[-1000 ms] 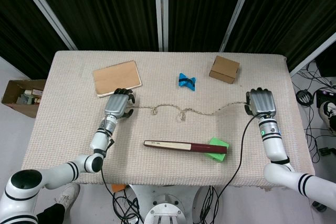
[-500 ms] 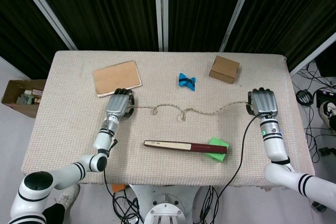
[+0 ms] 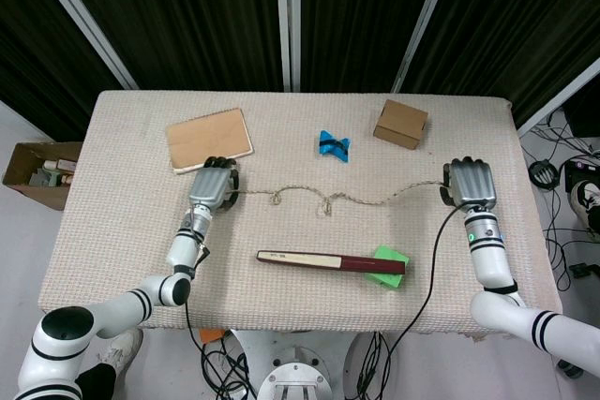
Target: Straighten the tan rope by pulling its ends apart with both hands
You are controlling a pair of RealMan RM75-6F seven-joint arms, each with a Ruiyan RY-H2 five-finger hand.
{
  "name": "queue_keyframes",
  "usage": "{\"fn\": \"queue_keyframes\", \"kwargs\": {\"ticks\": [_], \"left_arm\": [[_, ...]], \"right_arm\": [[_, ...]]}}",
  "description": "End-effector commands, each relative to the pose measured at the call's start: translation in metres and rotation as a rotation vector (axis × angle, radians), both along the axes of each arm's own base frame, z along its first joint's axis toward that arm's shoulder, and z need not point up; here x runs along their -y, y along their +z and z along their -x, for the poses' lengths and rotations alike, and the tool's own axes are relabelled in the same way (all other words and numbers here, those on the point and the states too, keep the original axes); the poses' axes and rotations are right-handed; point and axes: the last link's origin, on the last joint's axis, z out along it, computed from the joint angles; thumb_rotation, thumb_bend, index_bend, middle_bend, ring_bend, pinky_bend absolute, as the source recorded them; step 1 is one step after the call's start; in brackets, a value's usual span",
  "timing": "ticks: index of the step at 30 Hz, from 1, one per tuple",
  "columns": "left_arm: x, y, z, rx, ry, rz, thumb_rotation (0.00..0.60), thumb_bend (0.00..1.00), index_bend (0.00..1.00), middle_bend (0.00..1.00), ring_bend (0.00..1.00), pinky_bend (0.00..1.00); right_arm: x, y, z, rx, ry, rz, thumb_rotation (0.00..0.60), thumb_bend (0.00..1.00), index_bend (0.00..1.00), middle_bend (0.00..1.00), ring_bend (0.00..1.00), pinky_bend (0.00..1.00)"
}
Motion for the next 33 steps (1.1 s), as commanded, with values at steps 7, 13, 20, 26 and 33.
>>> {"fn": "queue_keyframes", "kwargs": {"ticks": [7,13,20,26,33], "left_arm": [[-0.001,0.004,0.003,0.002,0.010,-0.011,0.600,0.46,0.58,0.20,0.11,0.11],[0.002,0.020,0.015,0.008,0.014,-0.052,0.600,0.51,0.59,0.20,0.11,0.11],[0.025,0.070,0.068,0.001,0.047,-0.123,0.600,0.51,0.59,0.20,0.11,0.11],[0.043,0.103,0.112,-0.031,0.117,-0.149,0.600,0.51,0.59,0.20,0.11,0.11],[0.048,0.107,0.135,-0.041,0.152,-0.133,0.600,0.51,0.59,0.20,0.11,0.11]], "right_arm": [[-0.001,0.000,0.001,0.000,-0.004,0.001,0.600,0.46,0.63,0.46,0.30,0.43],[-0.002,0.006,0.002,0.008,-0.004,0.016,0.600,0.46,0.63,0.46,0.30,0.43],[-0.012,0.031,0.015,0.024,-0.017,0.065,0.600,0.46,0.64,0.46,0.30,0.43],[-0.025,0.045,0.039,0.048,-0.070,0.089,0.600,0.46,0.66,0.46,0.30,0.43],[-0.028,0.037,0.064,0.039,-0.123,0.075,0.600,0.46,0.66,0.45,0.30,0.42]]}}
